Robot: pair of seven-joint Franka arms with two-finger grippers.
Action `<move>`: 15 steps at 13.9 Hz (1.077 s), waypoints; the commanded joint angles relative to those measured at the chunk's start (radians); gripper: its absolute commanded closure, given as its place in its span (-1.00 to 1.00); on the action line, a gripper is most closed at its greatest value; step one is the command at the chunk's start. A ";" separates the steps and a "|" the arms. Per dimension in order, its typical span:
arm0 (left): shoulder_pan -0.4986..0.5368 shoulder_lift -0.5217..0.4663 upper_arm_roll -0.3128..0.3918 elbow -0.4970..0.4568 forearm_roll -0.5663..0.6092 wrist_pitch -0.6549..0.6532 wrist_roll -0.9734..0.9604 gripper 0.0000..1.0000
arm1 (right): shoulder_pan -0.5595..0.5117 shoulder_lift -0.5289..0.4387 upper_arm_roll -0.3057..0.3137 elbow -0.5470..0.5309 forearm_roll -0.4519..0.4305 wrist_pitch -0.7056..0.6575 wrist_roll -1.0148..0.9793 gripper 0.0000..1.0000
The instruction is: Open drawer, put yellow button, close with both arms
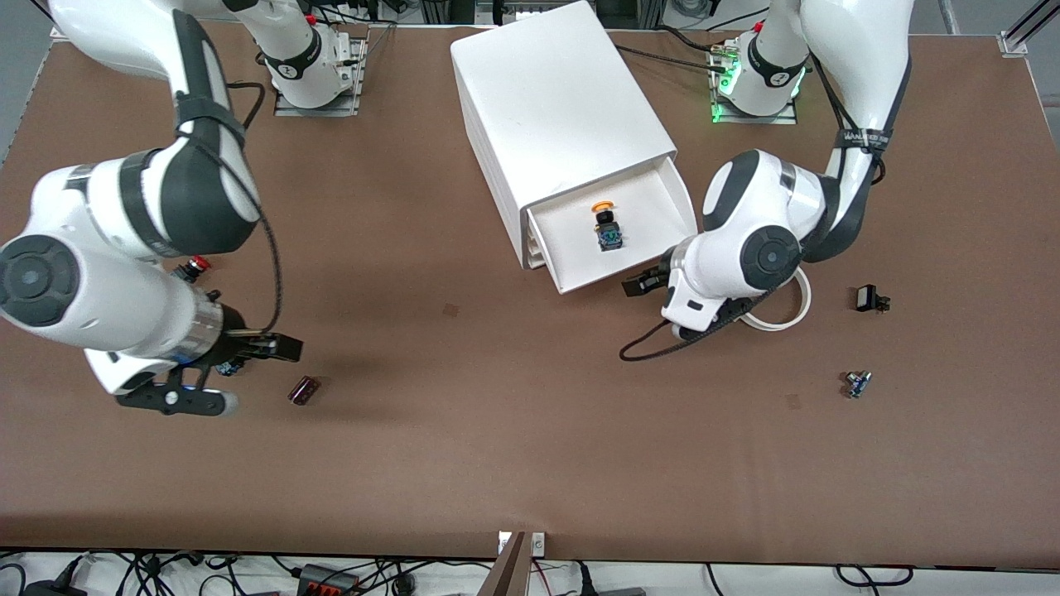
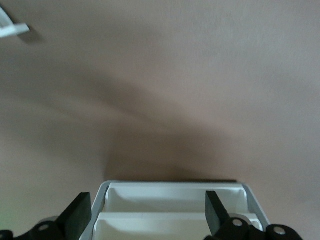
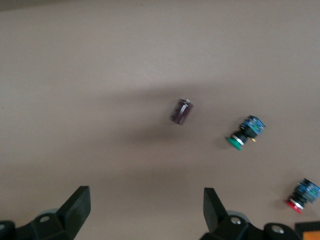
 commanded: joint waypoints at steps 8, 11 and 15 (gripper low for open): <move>0.012 -0.151 -0.154 -0.198 -0.058 0.023 -0.019 -1.00 | -0.146 -0.201 0.028 -0.216 0.006 0.024 -0.015 -1.00; 0.004 -0.148 -0.165 -0.206 -0.059 0.021 -0.020 -1.00 | -0.192 -0.329 0.029 -0.354 0.001 0.090 -0.100 -1.00; 0.004 -0.137 -0.165 -0.206 -0.059 0.015 -0.005 -1.00 | -0.283 -0.443 0.054 -0.456 -0.003 0.115 -0.249 -1.00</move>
